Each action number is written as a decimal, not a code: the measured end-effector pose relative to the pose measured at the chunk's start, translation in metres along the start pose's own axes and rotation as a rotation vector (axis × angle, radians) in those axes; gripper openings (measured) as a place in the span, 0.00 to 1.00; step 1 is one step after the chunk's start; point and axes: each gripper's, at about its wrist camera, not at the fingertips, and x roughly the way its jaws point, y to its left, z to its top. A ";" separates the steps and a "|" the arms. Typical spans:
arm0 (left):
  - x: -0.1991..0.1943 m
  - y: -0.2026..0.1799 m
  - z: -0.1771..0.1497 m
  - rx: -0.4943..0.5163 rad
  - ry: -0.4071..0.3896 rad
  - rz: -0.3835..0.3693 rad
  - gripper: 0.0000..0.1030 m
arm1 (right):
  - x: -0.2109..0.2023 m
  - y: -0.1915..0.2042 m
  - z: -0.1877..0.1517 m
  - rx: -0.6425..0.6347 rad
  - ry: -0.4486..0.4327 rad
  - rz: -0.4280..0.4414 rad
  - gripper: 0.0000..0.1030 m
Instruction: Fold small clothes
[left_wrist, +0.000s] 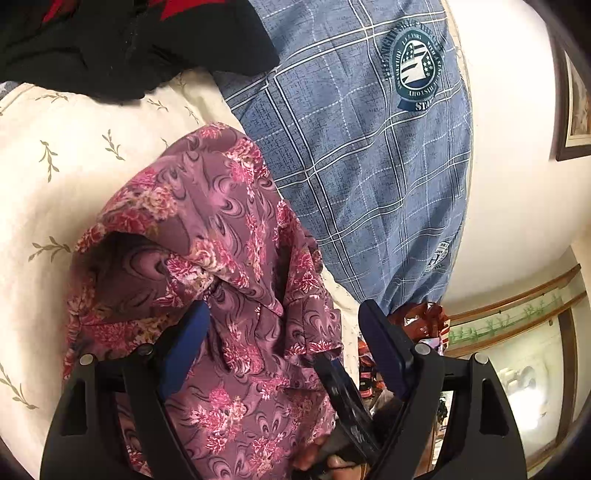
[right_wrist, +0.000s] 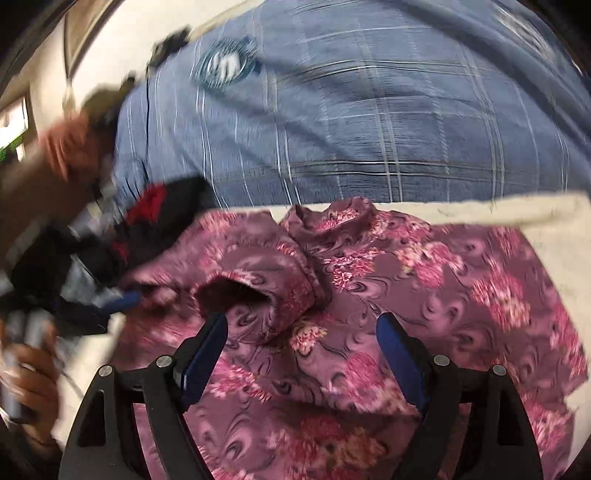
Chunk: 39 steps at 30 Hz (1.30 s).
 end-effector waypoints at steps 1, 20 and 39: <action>0.000 0.002 0.000 0.002 -0.004 0.012 0.80 | 0.008 0.000 0.004 0.022 0.009 -0.013 0.80; 0.034 0.013 -0.015 -0.046 0.107 0.041 0.80 | -0.112 -0.156 0.045 0.593 -0.296 0.208 0.05; 0.031 0.008 -0.017 -0.021 0.071 0.082 0.79 | -0.057 -0.185 -0.020 0.718 -0.038 0.050 0.29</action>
